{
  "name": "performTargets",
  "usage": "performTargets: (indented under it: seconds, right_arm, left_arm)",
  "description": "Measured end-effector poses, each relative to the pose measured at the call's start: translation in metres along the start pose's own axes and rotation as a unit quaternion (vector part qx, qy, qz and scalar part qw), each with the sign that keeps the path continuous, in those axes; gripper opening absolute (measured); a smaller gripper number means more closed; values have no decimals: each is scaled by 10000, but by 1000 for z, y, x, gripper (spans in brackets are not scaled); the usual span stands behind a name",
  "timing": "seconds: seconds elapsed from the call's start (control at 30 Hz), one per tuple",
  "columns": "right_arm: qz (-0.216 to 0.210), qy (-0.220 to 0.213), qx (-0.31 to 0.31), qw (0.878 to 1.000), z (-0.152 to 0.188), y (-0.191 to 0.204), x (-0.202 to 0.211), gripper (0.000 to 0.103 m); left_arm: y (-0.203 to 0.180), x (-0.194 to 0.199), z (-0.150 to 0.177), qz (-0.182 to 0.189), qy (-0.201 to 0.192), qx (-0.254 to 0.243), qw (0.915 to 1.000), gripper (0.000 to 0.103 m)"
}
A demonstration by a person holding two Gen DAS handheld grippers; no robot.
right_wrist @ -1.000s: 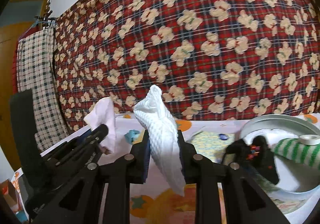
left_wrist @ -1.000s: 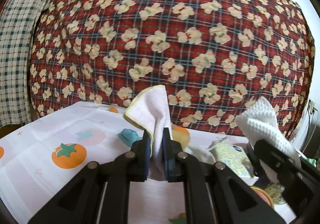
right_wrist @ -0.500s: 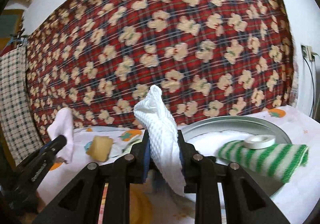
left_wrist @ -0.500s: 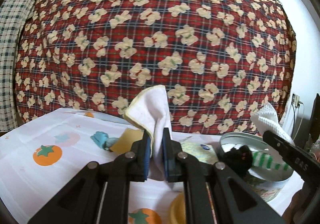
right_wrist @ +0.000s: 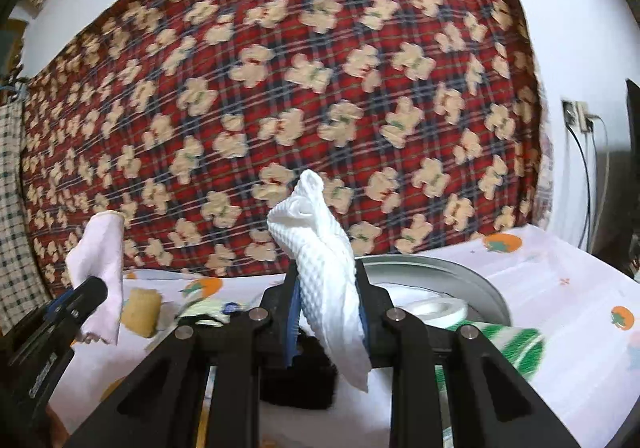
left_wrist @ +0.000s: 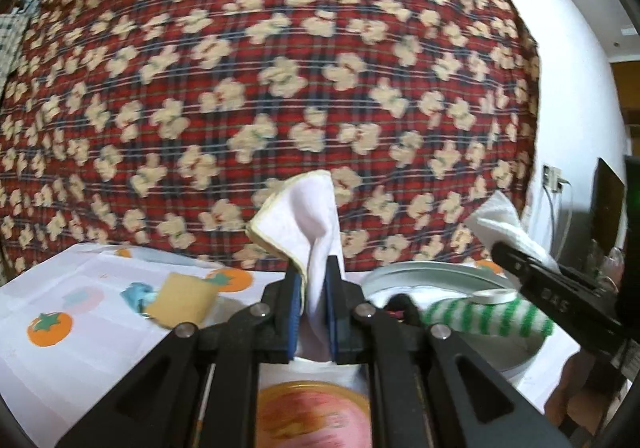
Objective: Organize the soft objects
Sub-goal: 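Carry the white towel and pink cloth over the metal tin with both tools, then lower the pink cloth into the tin with the left tool while the right drops the towel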
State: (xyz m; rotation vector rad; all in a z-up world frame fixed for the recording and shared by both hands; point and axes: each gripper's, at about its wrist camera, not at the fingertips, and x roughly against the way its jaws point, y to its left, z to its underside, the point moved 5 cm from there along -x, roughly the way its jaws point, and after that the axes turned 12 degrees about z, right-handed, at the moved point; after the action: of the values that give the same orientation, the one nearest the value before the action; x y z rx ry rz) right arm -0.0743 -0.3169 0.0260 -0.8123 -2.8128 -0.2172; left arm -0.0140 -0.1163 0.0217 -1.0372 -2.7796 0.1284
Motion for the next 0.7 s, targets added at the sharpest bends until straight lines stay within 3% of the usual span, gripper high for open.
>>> performTargets:
  seconds: [0.47,0.7]
  right_arm:
    - [704,65,-13,9975,-14,-73,-31,26]
    - [805,416,115,9958,-12,-91,-59,26]
  left_arm:
    - [-85,-39,-9,738,140,-513,9959,8]
    - [-125,-77,0,1078,569,-484,9914,8]
